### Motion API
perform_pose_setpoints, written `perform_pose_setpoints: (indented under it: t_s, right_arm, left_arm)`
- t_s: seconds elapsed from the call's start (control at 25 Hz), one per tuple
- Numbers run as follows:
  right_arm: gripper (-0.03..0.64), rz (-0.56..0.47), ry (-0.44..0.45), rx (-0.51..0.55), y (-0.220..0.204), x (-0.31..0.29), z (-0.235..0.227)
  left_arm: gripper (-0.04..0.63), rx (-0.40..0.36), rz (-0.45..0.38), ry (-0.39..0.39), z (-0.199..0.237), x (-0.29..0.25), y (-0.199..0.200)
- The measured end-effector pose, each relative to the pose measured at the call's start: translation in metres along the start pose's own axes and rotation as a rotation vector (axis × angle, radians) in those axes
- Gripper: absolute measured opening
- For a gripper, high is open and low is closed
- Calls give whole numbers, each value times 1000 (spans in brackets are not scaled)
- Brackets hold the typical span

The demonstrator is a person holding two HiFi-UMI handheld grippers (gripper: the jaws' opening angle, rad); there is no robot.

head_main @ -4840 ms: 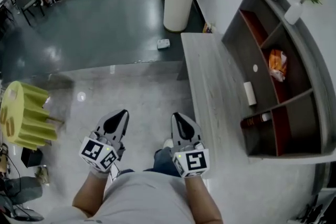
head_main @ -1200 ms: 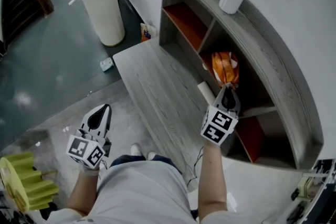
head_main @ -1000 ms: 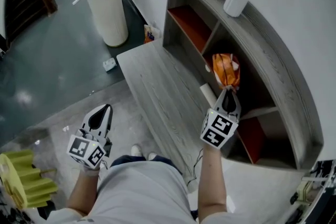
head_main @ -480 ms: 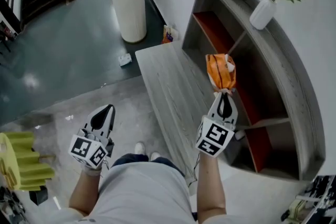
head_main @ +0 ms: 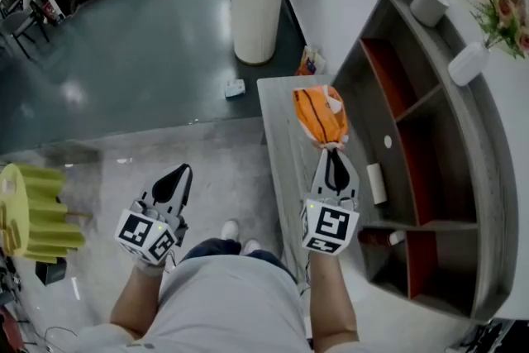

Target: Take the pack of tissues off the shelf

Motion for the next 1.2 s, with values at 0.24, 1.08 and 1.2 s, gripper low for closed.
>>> perform_pose_setpoints:
  t_s: [0.24,1.08,1.2]
  right_arm:
    - [32,-65,252,24,15,-13,71]
    - [32,-68,645,128,1,6,189]
    - [32,-60,648,140,2,7,192]
  left_arm:
    - [15,17,-10,55,14,19,-1]
    - [15,1,-1,94,27,34,-2]
    - [15,3,2,88,28,32,-2]
Point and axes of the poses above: the fingertips, and each gripper's own axes: x backward along the fingers, z to its left, y out of its top, the point moved 6 cm from there along x, backward along the fingers, and after that the axes turned 10 degrees about z, right-handed, at the moved point
